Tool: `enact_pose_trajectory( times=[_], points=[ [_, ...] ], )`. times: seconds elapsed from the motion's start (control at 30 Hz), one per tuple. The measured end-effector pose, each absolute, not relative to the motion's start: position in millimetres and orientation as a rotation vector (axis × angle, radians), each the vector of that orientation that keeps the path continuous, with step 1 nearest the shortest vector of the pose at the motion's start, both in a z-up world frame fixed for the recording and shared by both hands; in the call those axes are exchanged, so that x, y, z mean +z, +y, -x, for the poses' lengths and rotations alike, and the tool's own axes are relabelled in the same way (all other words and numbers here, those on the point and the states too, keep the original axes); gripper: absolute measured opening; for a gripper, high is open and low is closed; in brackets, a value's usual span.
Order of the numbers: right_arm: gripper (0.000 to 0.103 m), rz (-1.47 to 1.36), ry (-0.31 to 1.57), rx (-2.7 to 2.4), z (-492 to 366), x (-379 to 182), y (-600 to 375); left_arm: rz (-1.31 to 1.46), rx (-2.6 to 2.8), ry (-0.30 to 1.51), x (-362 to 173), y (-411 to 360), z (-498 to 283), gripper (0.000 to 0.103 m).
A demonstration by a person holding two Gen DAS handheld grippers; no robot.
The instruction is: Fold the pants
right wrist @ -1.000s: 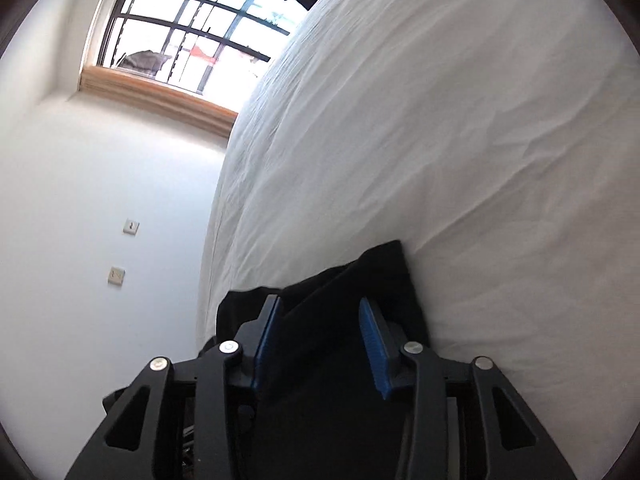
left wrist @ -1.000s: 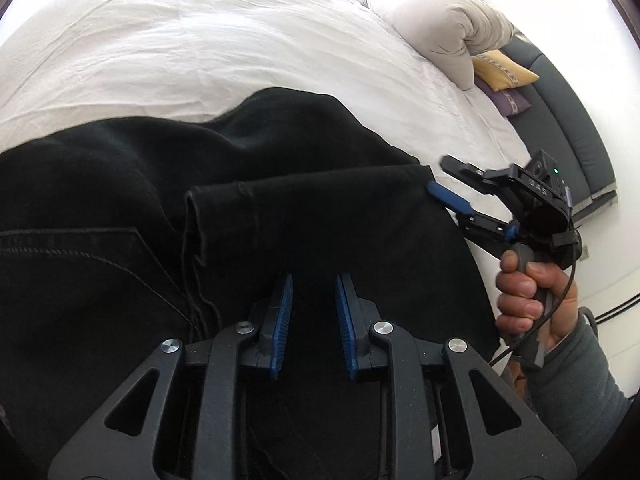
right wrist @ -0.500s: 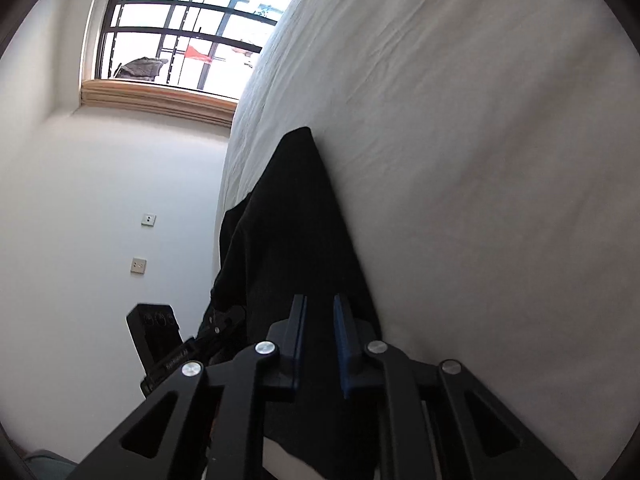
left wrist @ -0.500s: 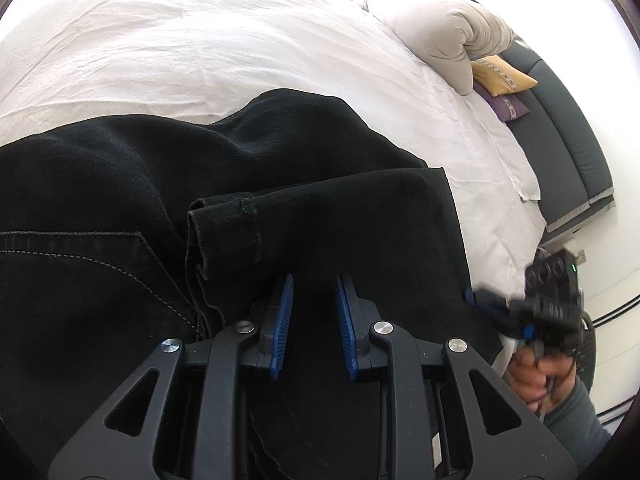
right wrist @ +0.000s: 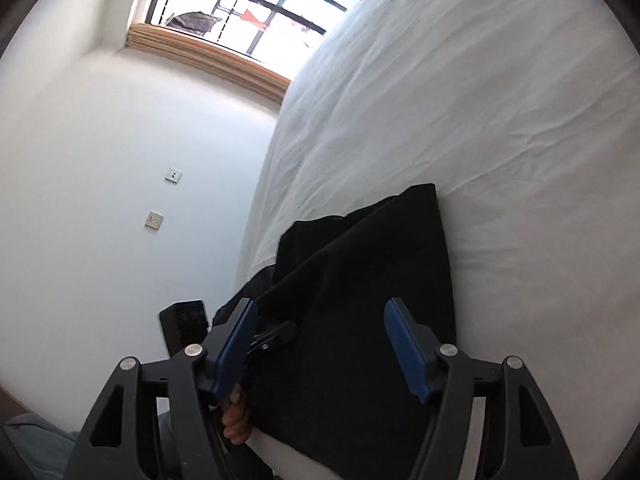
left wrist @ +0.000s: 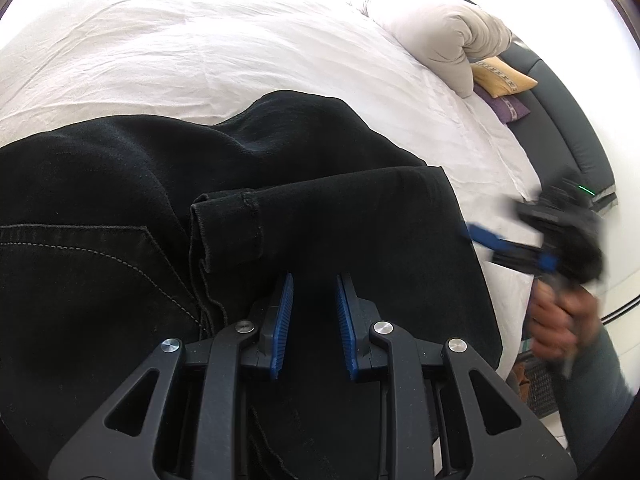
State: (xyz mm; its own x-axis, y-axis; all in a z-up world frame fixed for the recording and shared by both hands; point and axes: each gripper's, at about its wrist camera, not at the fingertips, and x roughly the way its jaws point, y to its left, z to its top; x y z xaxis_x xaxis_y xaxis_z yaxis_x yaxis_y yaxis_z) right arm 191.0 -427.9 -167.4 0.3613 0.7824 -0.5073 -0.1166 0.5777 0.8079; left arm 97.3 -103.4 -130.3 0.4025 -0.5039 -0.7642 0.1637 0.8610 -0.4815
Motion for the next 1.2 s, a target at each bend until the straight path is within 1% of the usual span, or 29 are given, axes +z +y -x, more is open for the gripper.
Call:
enact_pose_trajectory(
  times=[0.03,0.07,0.1,0.17,0.2,0.3,0.37,0.43,0.53,0.63,0.67,0.73,0.77,0.8,0.83,0.87,0.9,1.0,1.1,1.2],
  points=[
    [0.062,-0.761,1.112,0.593,-210.5,-188.4,-426.0,0.356,-0.431,1.08,-129.7,-104.8,-97.2,0.021],
    [0.054,-0.817,1.131,0.581,-223.0,-203.0,-428.7,0.355,-0.431,1.08,-129.5,-105.5,-96.8,0.021],
    [0.046,-0.879,1.106,0.586,-231.9,-209.4,-435.5,0.358,-0.431,1.08,-129.2,-106.6,-96.9,0.021],
    [0.046,-0.981,1.075,0.587,-241.2,-214.0,-447.6,0.366,-0.433,1.08,-130.1,-106.8,-97.6,0.021],
    [0.046,-0.985,1.073,0.585,-241.1,-213.7,-448.5,0.368,-0.432,1.079,-130.8,-107.3,-98.0,0.021],
    [0.046,-0.882,1.109,0.59,-223.1,-209.0,-439.1,0.374,-0.432,1.073,-131.4,-107.2,-96.3,0.021],
    [0.047,-0.822,1.131,0.602,-198.9,-205.3,-428.6,0.384,-0.435,1.069,-132.2,-105.8,-94.8,0.021],
    [0.05,-0.798,1.146,0.641,-170.6,-203.5,-421.8,0.391,-0.434,1.066,-133.0,-104.2,-93.3,0.021],
    [0.05,-0.757,1.171,0.678,-124.3,-207.4,-419.7,0.398,-0.432,1.061,-132.7,-101.8,-90.2,0.021],
    [0.05,-0.825,1.155,0.693,-87.9,-208.6,-431.9,0.397,-0.391,1.044,-123.1,-93.0,-82.5,0.021],
    [0.051,-0.834,1.158,0.696,-80.3,-206.4,-433.4,0.399,-0.38,1.022,-114.2,-86.8,-76.1,0.021],
    [0.063,-0.821,1.14,0.698,-65.8,-194.9,-433.5,0.407,-0.38,0.953,-91.8,-70.9,-58.8,0.022],
    [0.064,-0.827,1.118,0.721,-61.2,-187.7,-431.8,0.406,-0.374,0.909,-77.9,-59.1,-46.0,0.03],
    [0.065,-0.831,1.088,0.752,-59.2,-179.4,-425.4,0.41,-0.356,0.879,-67.9,-47.4,-34.5,0.04],
    [0.068,-0.823,1.053,0.785,-59.2,-169.1,-416.4,0.431,-0.328,0.851,-59.2,-32.1,-21.0,0.074],
    [0.069,-0.815,1.029,0.804,-62.0,-161.6,-407.1,0.479,-0.284,0.809,-50.9,-9.6,-1.4,0.095],
    [0.07,-0.811,1.008,0.822,-66.9,-155.7,-397.3,0.511,-0.254,0.78,-47.2,4.8,11.8,0.097],
    [0.07,-0.81,0.973,0.871,-88.4,-146.2,-364.6,0.598,-0.156,0.752,-46.4,56.2,58.0,0.097],
    [0.07,-0.813,0.986,0.881,-111.3,-151.4,-339.2,0.723,-0.031,0.751,-61.5,103.8,95.6,0.098],
    [0.07,-0.845,1.003,0.875,-126.8,-160.5,-324.0,0.862,0.088,0.737,-79.5,142.8,115.7,0.098]
  ],
)
